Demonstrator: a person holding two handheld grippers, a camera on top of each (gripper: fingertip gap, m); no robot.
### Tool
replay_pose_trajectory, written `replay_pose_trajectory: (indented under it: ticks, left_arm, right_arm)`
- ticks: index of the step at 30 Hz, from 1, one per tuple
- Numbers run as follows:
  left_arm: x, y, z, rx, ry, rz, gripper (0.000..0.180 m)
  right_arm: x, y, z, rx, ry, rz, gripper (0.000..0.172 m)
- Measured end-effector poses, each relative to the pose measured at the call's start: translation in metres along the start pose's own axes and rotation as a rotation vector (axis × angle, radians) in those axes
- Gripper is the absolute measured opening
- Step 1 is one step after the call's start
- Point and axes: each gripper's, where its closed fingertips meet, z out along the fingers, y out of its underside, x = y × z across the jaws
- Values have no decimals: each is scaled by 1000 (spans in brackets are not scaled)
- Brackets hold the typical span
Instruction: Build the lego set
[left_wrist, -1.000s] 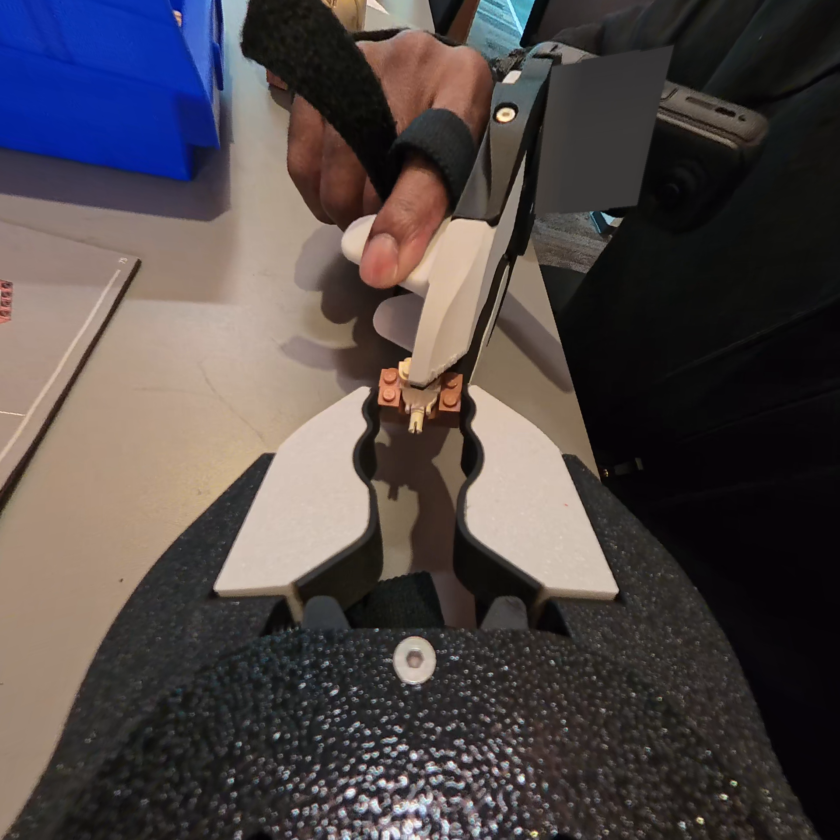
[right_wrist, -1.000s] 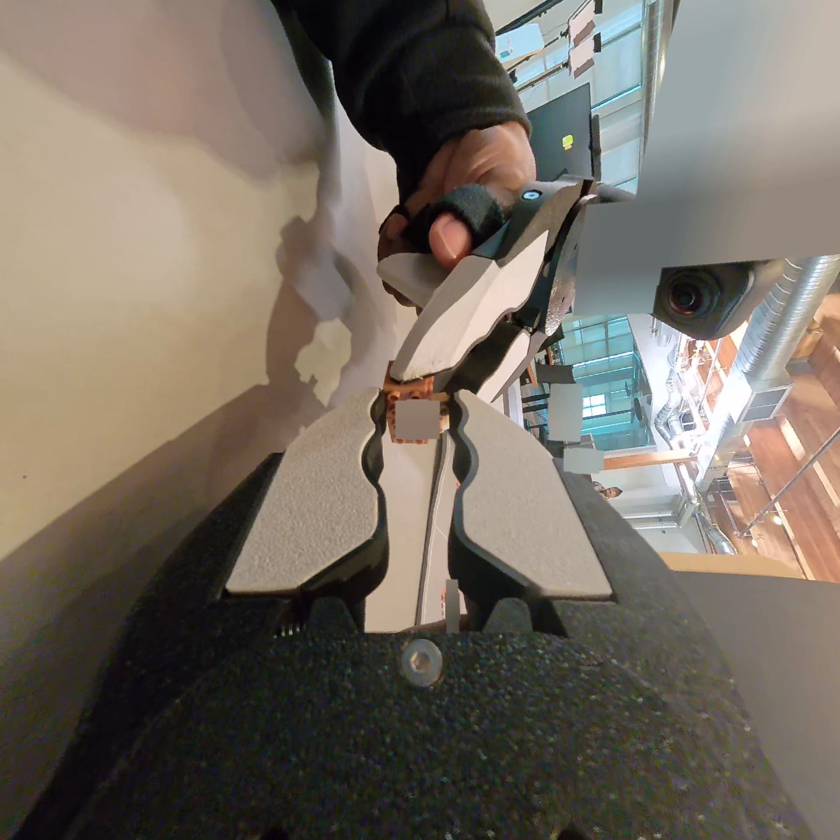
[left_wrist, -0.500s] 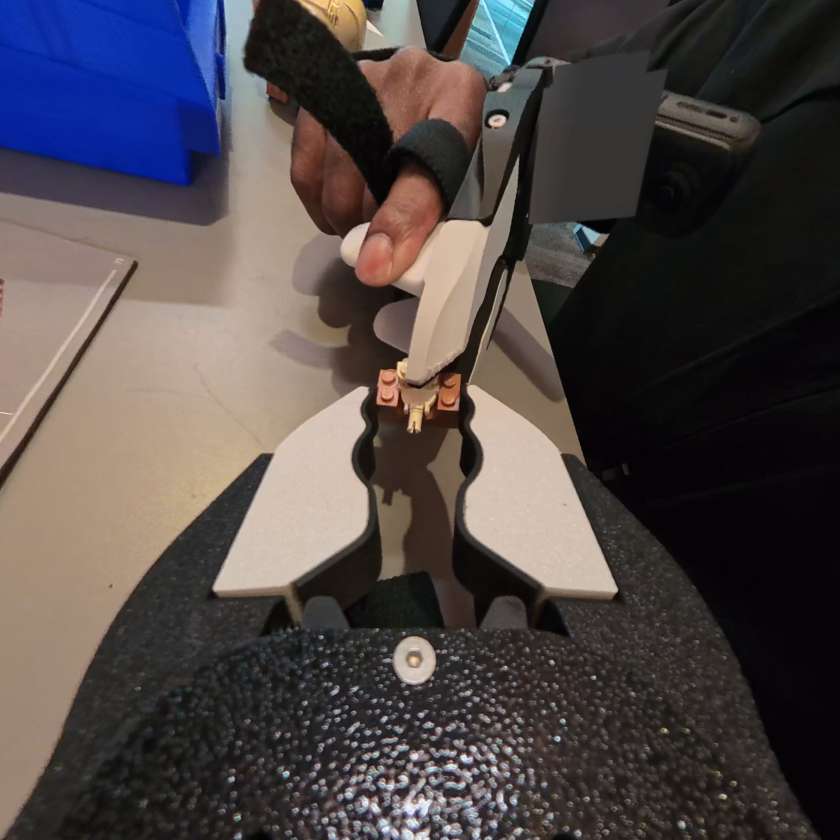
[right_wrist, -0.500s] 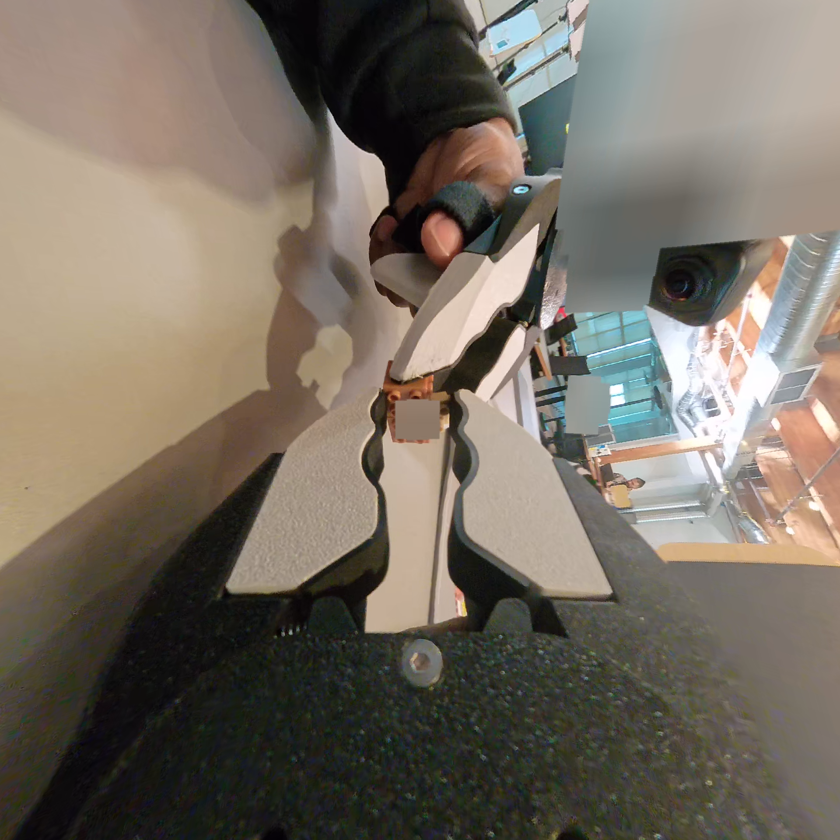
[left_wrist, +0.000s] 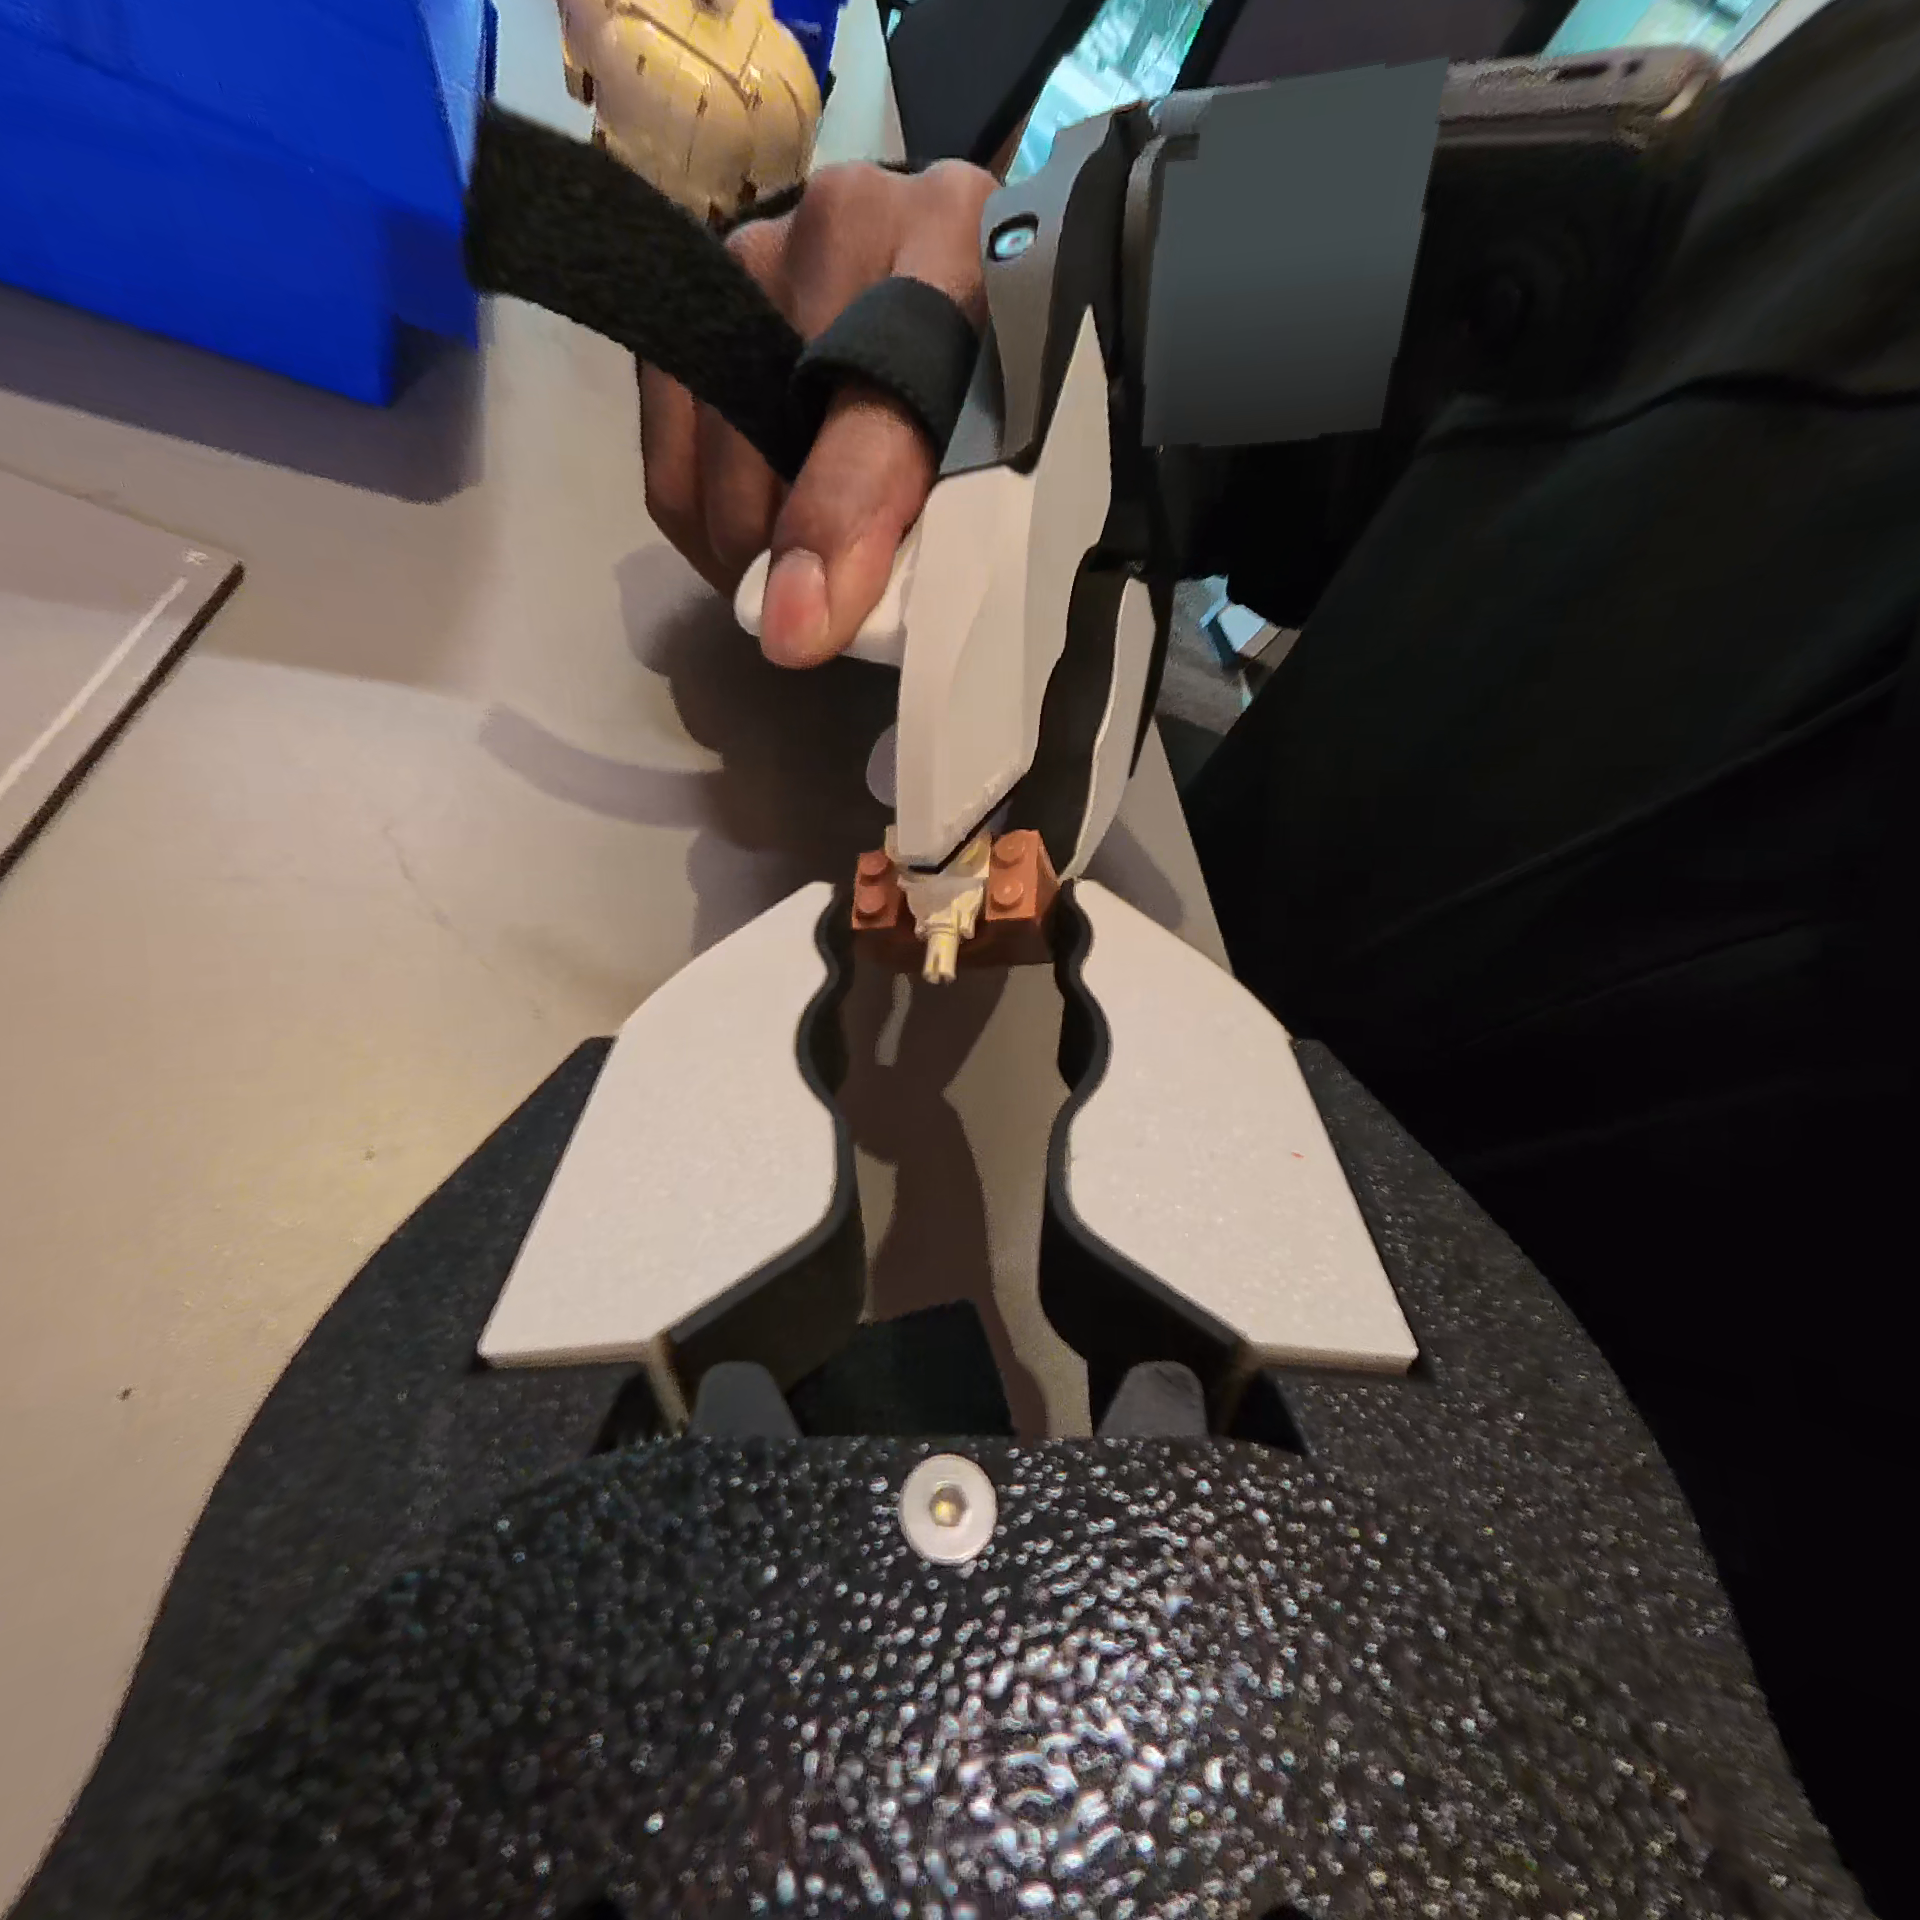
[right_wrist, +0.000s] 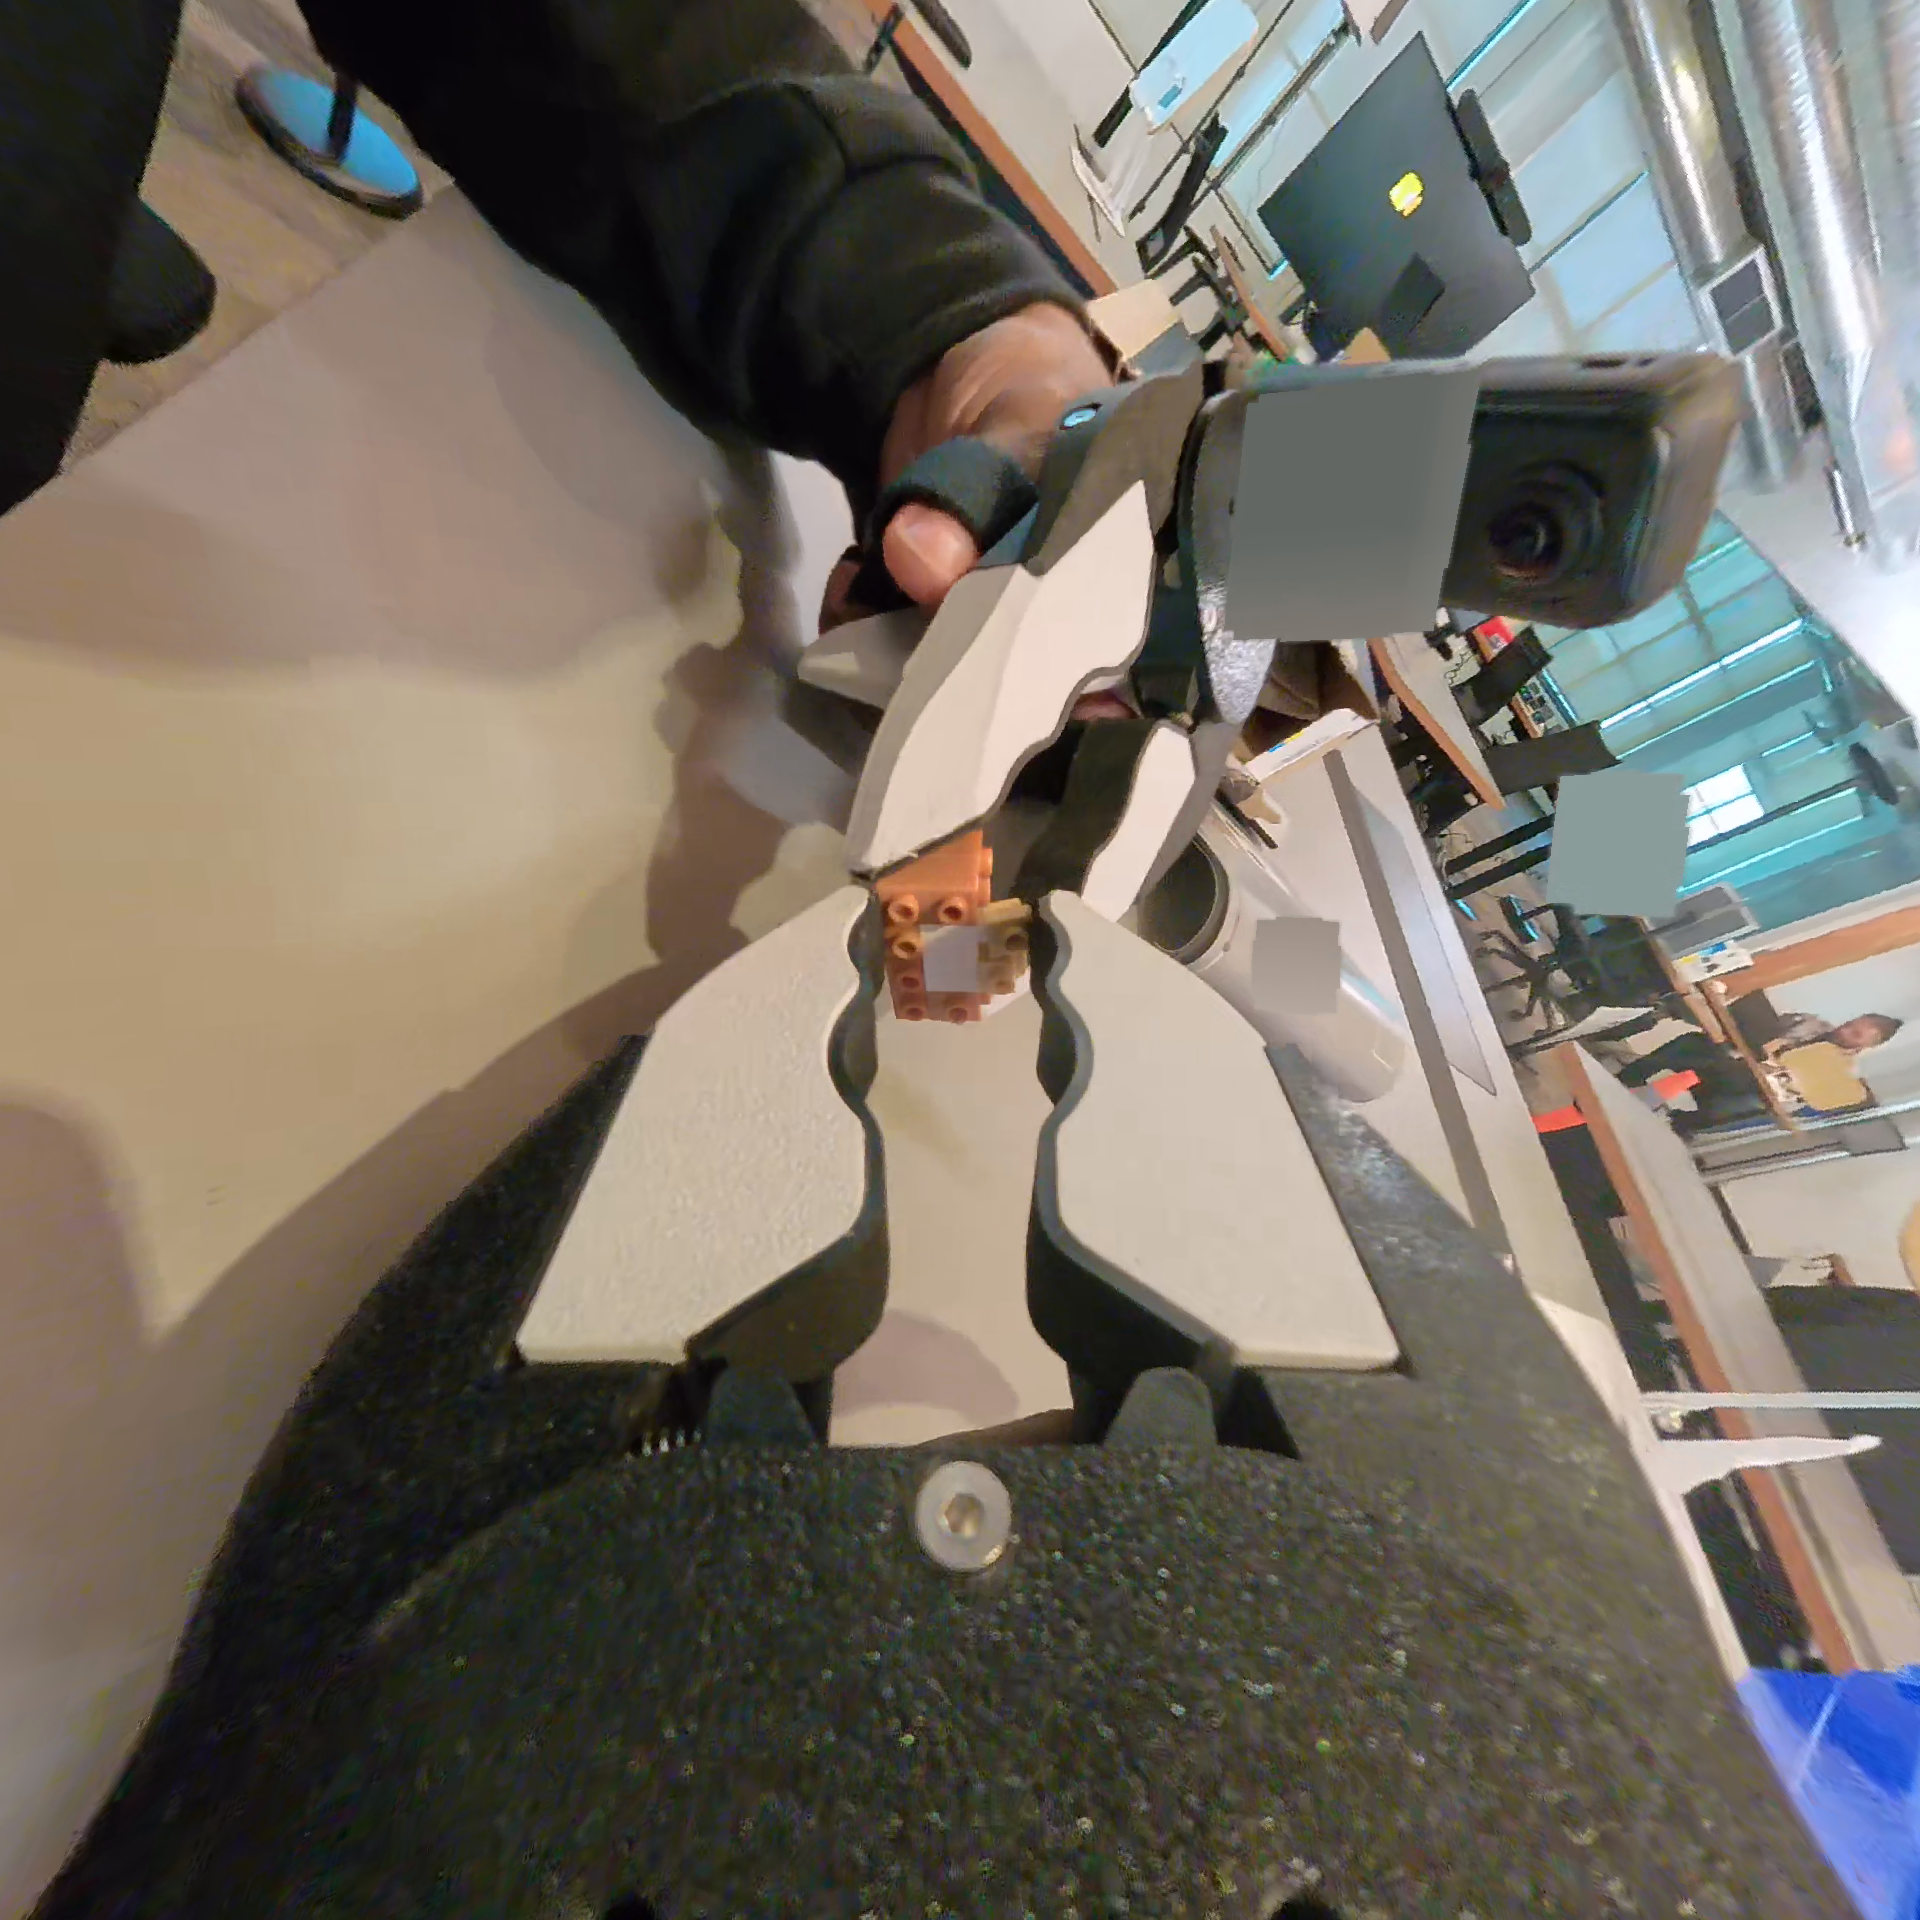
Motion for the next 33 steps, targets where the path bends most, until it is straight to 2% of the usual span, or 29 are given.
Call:
replay_pose_trajectory:
  ticks: [10, 22, 33]
  left_arm:
    - [0, -14, -1, 114, 36, -24, 36]
    - [3, -1, 7, 8, 23, -11, 35]
    - [9, 15, 15, -95, 41, -26, 35]
  right_arm:
    - [13, -3, -7, 19, 54, 33, 26]
    - [-3, -2, -7, 4, -30, -13, 26]
    - [-23, -2, -6, -11, -166, 29, 26]
